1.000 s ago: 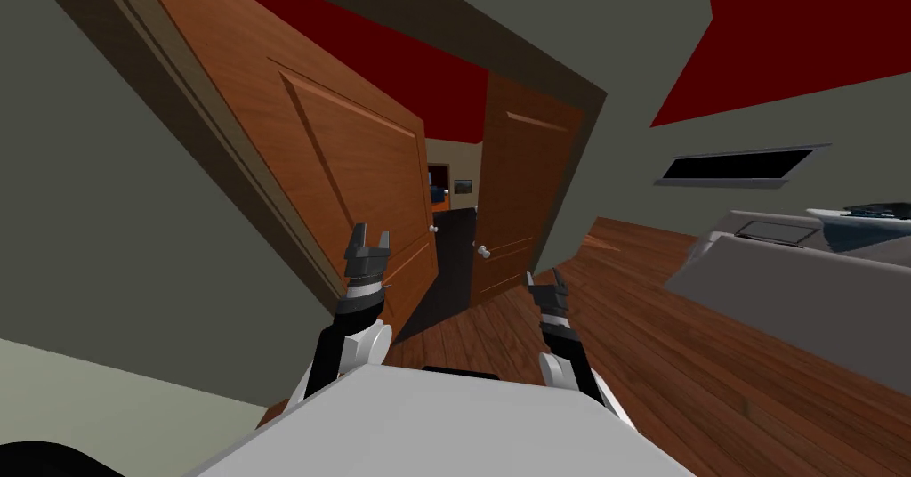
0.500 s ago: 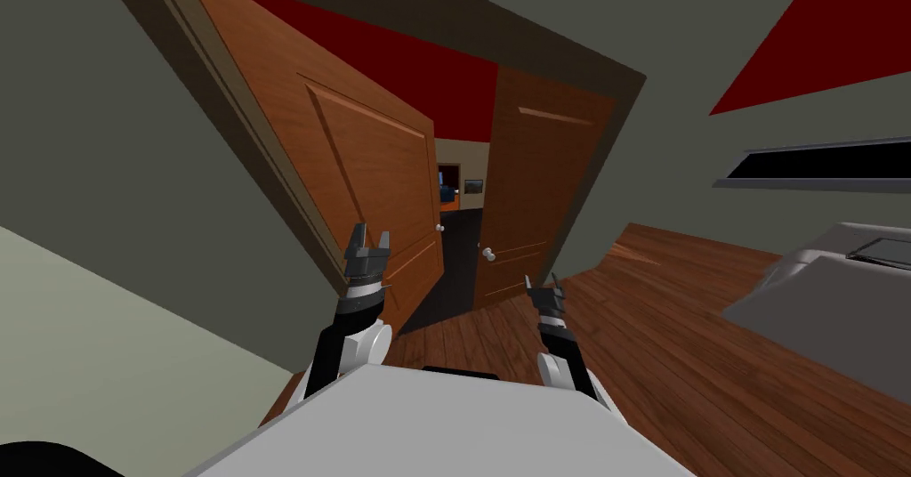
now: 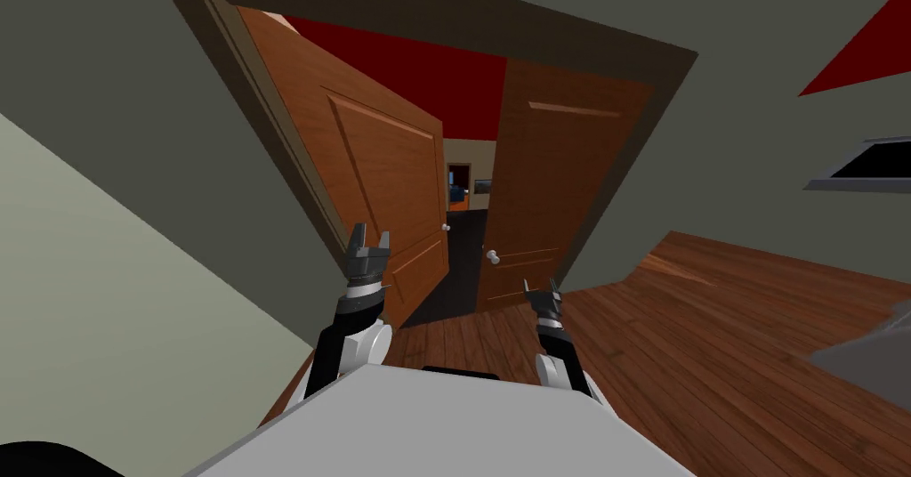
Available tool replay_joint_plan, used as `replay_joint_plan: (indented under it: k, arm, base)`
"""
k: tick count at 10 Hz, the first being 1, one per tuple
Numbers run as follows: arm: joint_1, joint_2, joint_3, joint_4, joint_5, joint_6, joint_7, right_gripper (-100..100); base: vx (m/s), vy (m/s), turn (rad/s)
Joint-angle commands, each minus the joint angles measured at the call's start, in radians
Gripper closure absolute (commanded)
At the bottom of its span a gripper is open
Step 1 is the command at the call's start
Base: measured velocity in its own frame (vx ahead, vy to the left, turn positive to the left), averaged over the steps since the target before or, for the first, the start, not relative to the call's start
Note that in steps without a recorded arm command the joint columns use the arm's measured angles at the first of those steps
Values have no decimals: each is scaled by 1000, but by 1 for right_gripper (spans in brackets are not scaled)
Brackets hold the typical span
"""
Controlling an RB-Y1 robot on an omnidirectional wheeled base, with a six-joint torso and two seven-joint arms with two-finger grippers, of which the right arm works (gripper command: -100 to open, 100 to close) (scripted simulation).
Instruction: Push the door open
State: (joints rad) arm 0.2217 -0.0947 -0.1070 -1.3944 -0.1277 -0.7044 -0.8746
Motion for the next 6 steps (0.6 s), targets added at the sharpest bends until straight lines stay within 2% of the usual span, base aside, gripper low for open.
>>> replay_joint_plan:
  k: [1,6]
  arm:
    - [-8,0,-2,33,-10,-2,-45,-100]
    - [-47,1,-12,150,-40,-12,-168,-100]
  base:
    - [9,-102,241]
    - [-1,-101,211]
